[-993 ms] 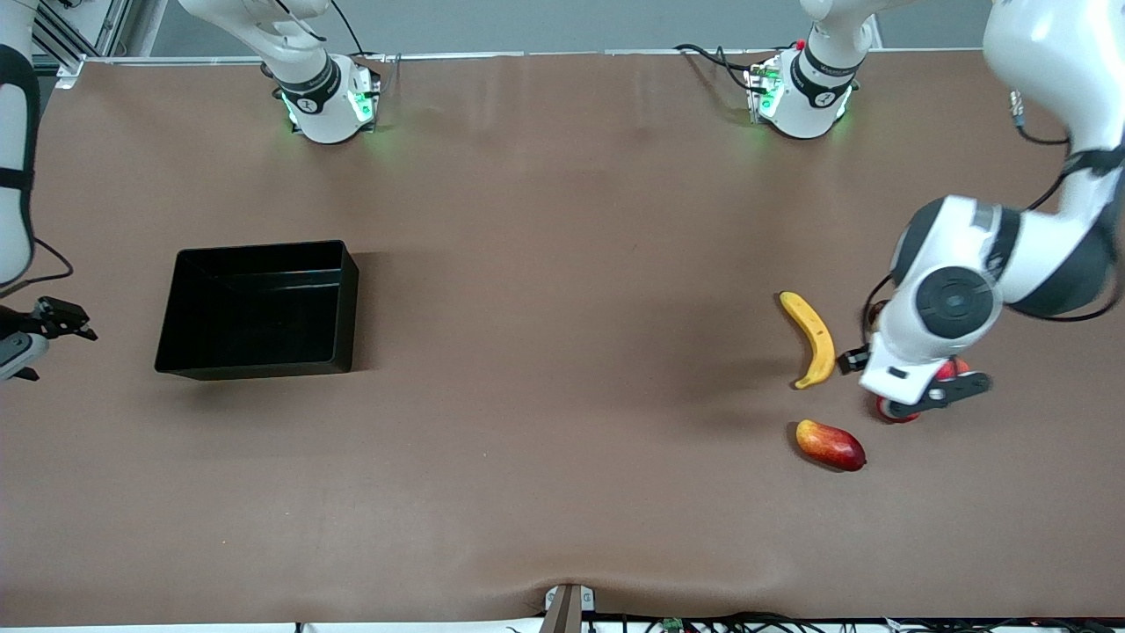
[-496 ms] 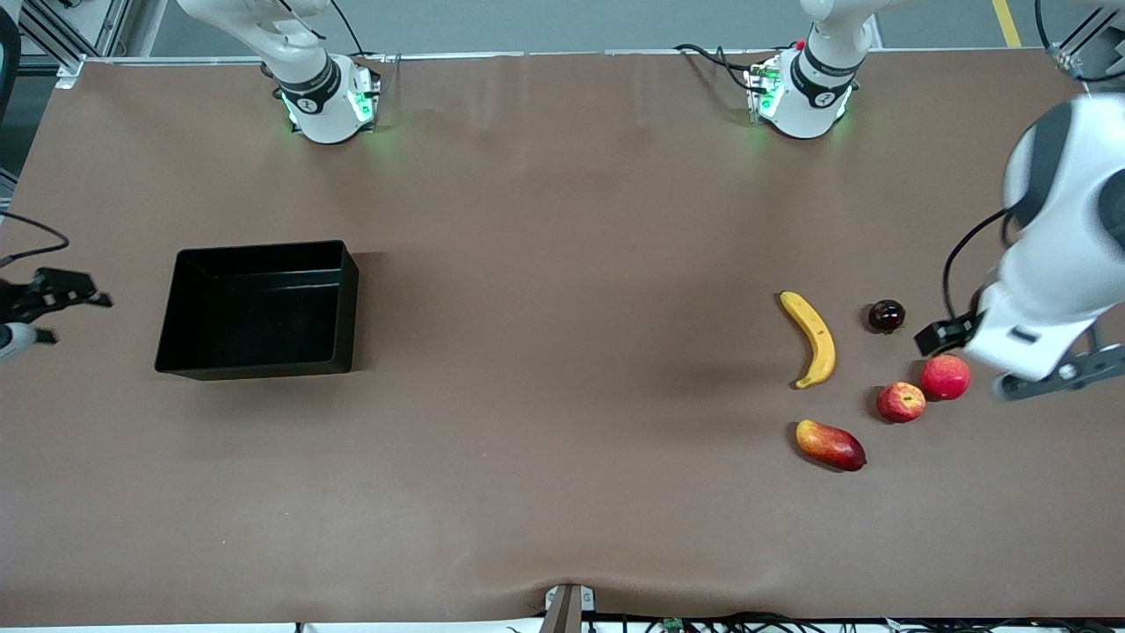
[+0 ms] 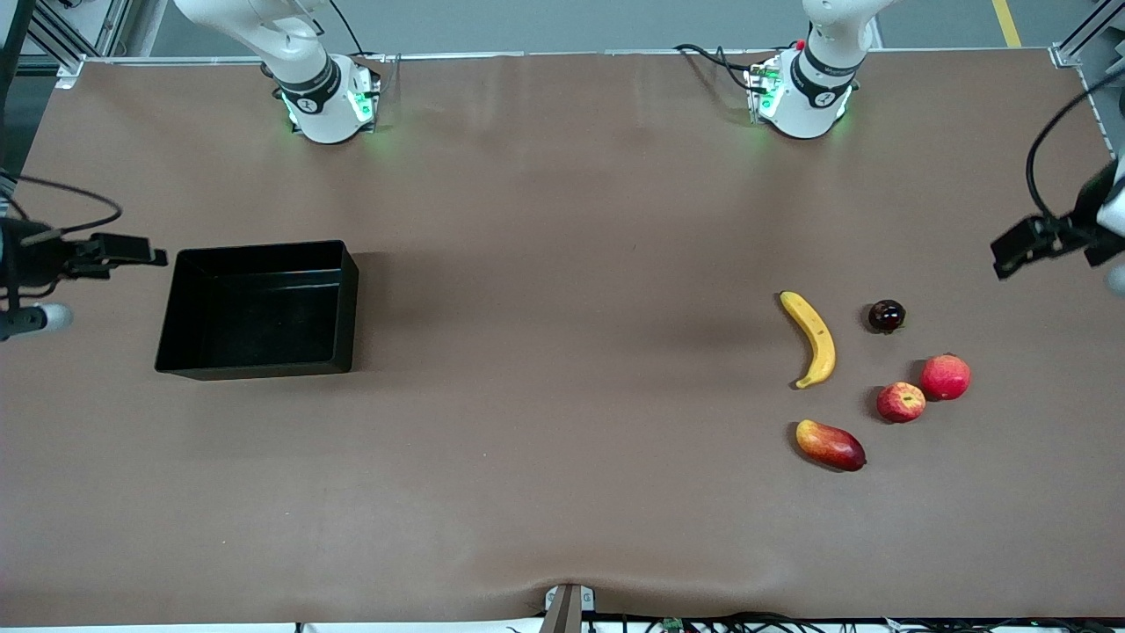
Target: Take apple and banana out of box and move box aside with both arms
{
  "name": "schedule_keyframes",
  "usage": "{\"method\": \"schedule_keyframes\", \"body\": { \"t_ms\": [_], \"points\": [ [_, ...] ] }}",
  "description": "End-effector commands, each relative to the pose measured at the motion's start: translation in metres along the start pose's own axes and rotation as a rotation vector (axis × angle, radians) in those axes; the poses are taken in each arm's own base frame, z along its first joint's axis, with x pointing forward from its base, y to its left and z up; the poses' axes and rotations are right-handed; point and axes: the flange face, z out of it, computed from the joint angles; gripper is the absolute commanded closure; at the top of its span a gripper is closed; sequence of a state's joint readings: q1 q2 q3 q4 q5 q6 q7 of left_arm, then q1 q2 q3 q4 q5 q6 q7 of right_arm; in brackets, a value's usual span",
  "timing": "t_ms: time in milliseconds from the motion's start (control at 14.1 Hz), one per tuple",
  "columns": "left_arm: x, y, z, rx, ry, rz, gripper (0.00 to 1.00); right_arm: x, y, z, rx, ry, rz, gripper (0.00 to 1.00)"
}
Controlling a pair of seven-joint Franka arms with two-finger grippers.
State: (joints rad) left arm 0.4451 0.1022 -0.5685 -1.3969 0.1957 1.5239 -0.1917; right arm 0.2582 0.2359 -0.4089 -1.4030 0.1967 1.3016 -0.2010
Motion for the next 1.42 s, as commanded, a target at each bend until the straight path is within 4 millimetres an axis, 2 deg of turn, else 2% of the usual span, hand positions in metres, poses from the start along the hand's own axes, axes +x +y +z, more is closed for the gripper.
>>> {"method": "schedule_keyframes", "body": {
  "t_ms": [0,71,142,213,284,426,567,780,851,922,1064,1348],
  "points": [
    [-0.021,0.002,-0.018,-0.023,-0.008,0.012,0.0,-0.048,-0.029,-0.005,-0.073,0.121,0.036,0.0],
    [-0.027,0.003,-0.026,-0.026,-0.004,0.014,0.0,-0.061,-0.028,-0.001,-0.067,0.156,0.021,0.0],
    [-0.035,0.003,-0.032,-0.023,0.002,0.02,0.0,-0.065,-0.023,0.006,-0.057,0.162,0.024,0.0],
    [-0.039,0.007,-0.025,-0.016,-0.016,0.069,0.0,-0.067,-0.016,0.008,-0.052,0.158,0.037,0.0],
    [-0.043,-0.006,-0.026,-0.017,-0.017,0.08,0.0,-0.07,-0.016,0.006,-0.048,0.156,0.037,0.0],
    [-0.051,-0.015,-0.021,-0.054,-0.041,0.074,0.0,-0.086,-0.019,-0.006,-0.032,0.173,0.031,0.0],
    [-0.063,-0.009,-0.022,-0.077,-0.055,0.084,0.0,-0.088,-0.016,-0.007,-0.029,0.169,0.036,0.0],
    [-0.08,-0.012,-0.019,-0.085,-0.071,0.069,0.0,-0.086,-0.014,-0.006,-0.028,0.164,0.043,0.0],
    [-0.084,-0.01,-0.022,-0.087,-0.066,0.058,0.0,-0.087,-0.006,-0.006,-0.023,0.165,0.058,0.0],
    [-0.084,-0.009,-0.021,-0.091,-0.066,0.06,0.0,-0.087,0.0,-0.006,-0.014,0.167,0.072,0.0],
    [-0.09,-0.002,-0.017,-0.088,-0.077,0.072,0.0,-0.086,0.0,-0.009,-0.011,0.182,0.067,0.0],
    [-0.091,0.002,-0.024,-0.088,-0.063,0.079,0.0,-0.084,-0.002,-0.012,-0.009,0.196,0.08,0.0]
  ]
}}
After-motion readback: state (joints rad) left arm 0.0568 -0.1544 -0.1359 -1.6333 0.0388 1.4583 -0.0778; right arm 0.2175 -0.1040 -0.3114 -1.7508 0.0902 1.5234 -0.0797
